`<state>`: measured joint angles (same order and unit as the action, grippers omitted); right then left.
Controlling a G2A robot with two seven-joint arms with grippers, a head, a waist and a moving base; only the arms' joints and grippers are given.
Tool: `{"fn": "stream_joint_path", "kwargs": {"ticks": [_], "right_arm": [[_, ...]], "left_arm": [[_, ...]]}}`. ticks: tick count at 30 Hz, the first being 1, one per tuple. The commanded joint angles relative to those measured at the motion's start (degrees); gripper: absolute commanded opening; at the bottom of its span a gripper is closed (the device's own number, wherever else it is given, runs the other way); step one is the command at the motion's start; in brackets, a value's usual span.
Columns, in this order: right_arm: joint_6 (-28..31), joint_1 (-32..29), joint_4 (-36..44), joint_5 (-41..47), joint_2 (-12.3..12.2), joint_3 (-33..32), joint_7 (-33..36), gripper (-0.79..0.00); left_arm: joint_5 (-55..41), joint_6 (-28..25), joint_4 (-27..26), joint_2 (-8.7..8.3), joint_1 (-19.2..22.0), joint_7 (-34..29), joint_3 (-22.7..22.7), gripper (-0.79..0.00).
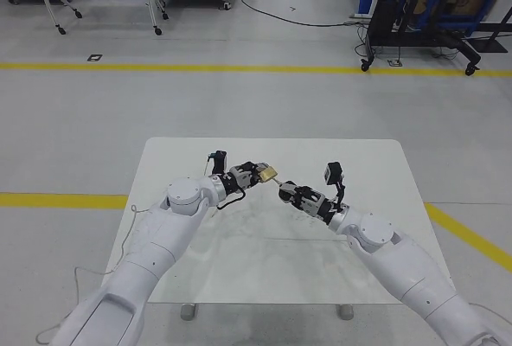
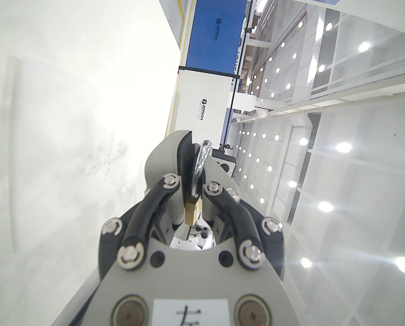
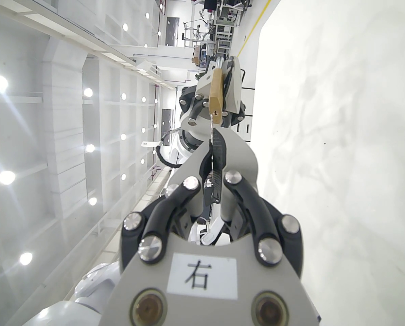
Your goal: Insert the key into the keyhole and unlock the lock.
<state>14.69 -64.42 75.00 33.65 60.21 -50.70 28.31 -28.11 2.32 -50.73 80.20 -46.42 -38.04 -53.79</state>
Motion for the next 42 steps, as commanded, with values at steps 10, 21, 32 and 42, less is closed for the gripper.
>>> {"fn": "stream_joint_path", "kwargs": {"ticks": [10, 21, 32, 42], "right_arm": [[-1.3, 0.2, -1.0, -1.3, 1.0, -0.9, -0.7, -0.785], [-2.0, -0.6, -0.8, -3.0, 1.8, -1.8, -1.3, -0.785], [1.5, -1.7, 0.4, -0.6, 2.8, -3.1, -1.0, -0.785], [1.5, -1.7, 0.4, -0.6, 2.8, -3.1, -1.0, -0.785]], "left_arm": [[1.4, 0.2, -0.4, 0.17, -0.3, -0.3, -0.2, -0.785], [2.5, 0.9, -0.2, 0.59, 0.0, -1.1, 0.2, -0.785], [0.7, -3.3, -1.0, 0.81, -1.0, 0.8, -1.7, -0.785], [-2.7, -9.3, -3.0, 0.59, -3.0, -3.0, -4.3, -0.785]]}}
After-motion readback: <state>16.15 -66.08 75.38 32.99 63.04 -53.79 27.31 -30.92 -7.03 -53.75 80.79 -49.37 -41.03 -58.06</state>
